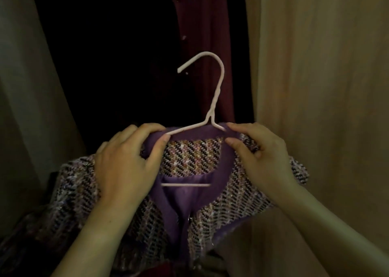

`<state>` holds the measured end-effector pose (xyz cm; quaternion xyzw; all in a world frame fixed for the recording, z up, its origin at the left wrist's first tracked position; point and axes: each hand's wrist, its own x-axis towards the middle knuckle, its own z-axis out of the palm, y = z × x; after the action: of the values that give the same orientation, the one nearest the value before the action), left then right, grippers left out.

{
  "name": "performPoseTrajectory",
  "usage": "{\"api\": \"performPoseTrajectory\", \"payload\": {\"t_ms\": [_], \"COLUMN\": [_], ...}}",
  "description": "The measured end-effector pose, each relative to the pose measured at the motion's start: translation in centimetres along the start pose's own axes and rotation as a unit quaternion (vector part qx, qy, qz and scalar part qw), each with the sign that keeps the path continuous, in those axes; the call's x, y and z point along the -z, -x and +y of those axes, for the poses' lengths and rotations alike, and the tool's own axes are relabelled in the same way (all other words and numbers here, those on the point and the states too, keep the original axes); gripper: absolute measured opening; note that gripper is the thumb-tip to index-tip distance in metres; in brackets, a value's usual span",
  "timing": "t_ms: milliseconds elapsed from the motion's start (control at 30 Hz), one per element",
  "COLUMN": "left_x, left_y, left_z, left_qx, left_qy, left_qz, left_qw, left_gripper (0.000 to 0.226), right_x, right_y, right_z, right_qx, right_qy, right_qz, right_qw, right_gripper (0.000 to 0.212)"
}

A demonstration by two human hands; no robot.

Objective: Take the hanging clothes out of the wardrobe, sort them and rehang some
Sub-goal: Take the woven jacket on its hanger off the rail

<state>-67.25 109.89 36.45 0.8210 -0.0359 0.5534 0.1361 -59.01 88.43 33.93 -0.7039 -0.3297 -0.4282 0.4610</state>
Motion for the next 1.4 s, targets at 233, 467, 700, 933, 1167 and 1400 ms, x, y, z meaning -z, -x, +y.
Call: {"api": "performPoseTrajectory", "payload": {"t_ms": [233, 467, 700, 933, 1167, 1400], "left_x": [2.2, 3.1, 2.1, 1.0, -2.0, -13.1], "left_y": [4.0, 9.1, 23.1, 35.9, 36.7, 35.1], "left_z": [9.6, 20.6, 32.5, 45.2, 56.1, 66.5], "left_qx": [-0.045, -0.077, 0.019, 0.058, 0.008, -0.069], "left_qy": [0.046, 0.120, 0.300, 0.416, 0.464, 0.472], "left_qz": [-0.013, -0.063, -0.234, -0.413, -0.451, -0.440], "left_qw": [0.998, 0.988, 0.924, 0.808, 0.762, 0.761], "left_gripper": [0.023, 0.021, 0.029, 0.024, 0.025, 0.018], "right_x": [11.1, 23.2, 37.5, 51.2, 60.9, 68.9], "right_y": [6.7, 14.5, 28.8, 42.2, 43.9, 43.6], "right_z": [-3.2, -5.8, -8.7, -13.0, -12.4, -2.8], "right_qx": [-0.019, -0.090, -0.199, -0.298, -0.305, -0.344], "right_qy": [0.074, 0.130, 0.261, 0.354, 0.420, 0.435], "right_qz": [0.066, 0.096, 0.034, 0.029, 0.081, 0.127], "right_qw": [0.995, 0.983, 0.944, 0.886, 0.851, 0.823], "right_gripper": [0.025, 0.025, 0.026, 0.030, 0.026, 0.026]}}
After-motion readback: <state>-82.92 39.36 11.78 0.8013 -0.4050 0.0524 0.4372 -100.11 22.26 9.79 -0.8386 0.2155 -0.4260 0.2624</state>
